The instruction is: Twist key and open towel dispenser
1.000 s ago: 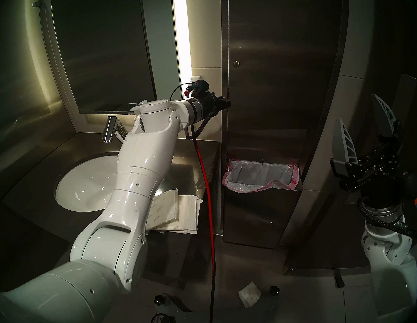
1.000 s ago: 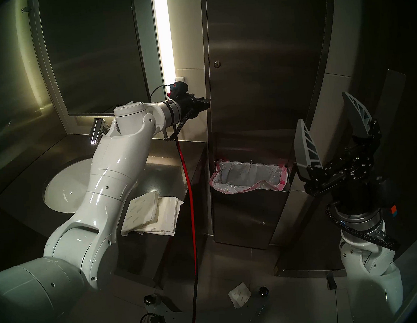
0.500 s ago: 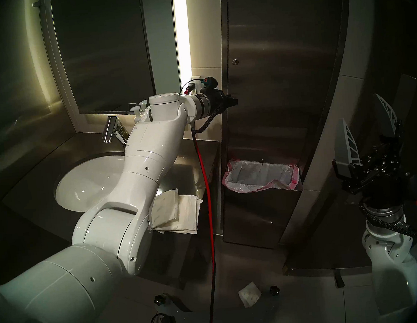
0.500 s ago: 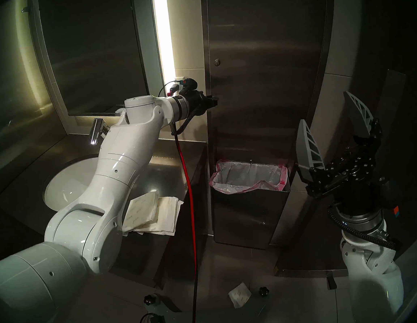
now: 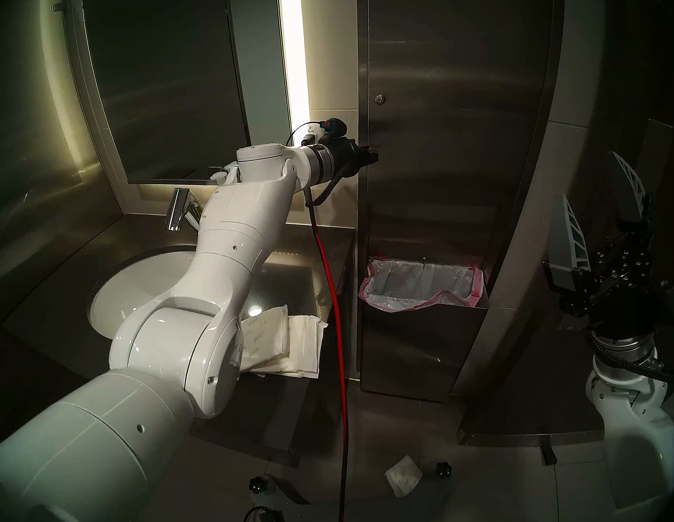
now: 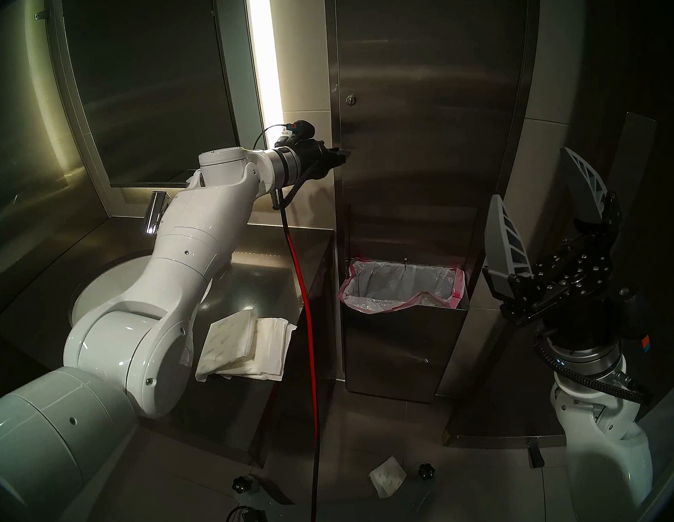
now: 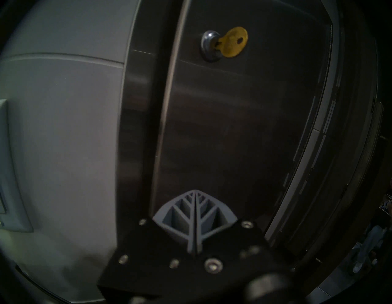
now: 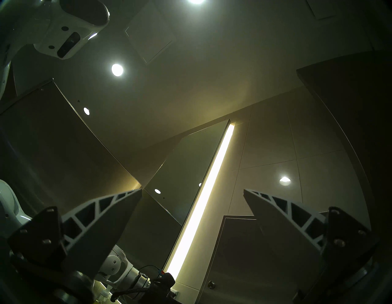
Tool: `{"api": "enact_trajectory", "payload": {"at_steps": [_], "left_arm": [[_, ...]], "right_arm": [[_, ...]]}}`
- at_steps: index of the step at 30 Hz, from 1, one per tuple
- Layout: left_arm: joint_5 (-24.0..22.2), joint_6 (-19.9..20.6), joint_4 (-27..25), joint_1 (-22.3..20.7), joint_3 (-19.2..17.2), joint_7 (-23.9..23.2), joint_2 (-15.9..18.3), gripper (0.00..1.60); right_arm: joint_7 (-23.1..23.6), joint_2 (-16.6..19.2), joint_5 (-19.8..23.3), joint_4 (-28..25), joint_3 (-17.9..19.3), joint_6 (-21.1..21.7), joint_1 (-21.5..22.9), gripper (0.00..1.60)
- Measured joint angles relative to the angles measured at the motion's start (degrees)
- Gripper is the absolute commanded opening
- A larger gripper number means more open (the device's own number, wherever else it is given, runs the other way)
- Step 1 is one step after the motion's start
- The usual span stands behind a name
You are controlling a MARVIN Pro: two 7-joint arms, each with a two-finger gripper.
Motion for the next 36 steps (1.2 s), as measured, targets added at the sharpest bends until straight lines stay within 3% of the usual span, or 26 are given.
{"api": "enact_trajectory", "payload": {"at_steps": [19, 22, 30, 36], "left_arm": [[-0.09, -8.03, 6.86, -3.86, 0.03, -8.7, 1.67, 0.0], [-0.04, -8.46, 6.88, -3.99, -0.31, -7.44, 1.51, 0.0], [-0.29, -7.0, 7.45, -4.27, -3.04, 1.23, 0.61, 0.0], [-0.86, -5.42, 7.01, -4.24, -3.93, 3.07, 0.1, 0.0]], "right_arm": [[0.81, 0.09, 7.26, 1.44, 0.24, 0.0, 0.75, 1.6], [0.81, 0.1, 7.75, 1.48, 0.25, 0.0, 0.8, 1.6], [0.81, 0.19, 8.44, 1.47, 0.25, 0.0, 0.87, 1.6], [0.81, 0.26, 8.69, 1.47, 0.24, 0.0, 0.89, 1.6]]}}
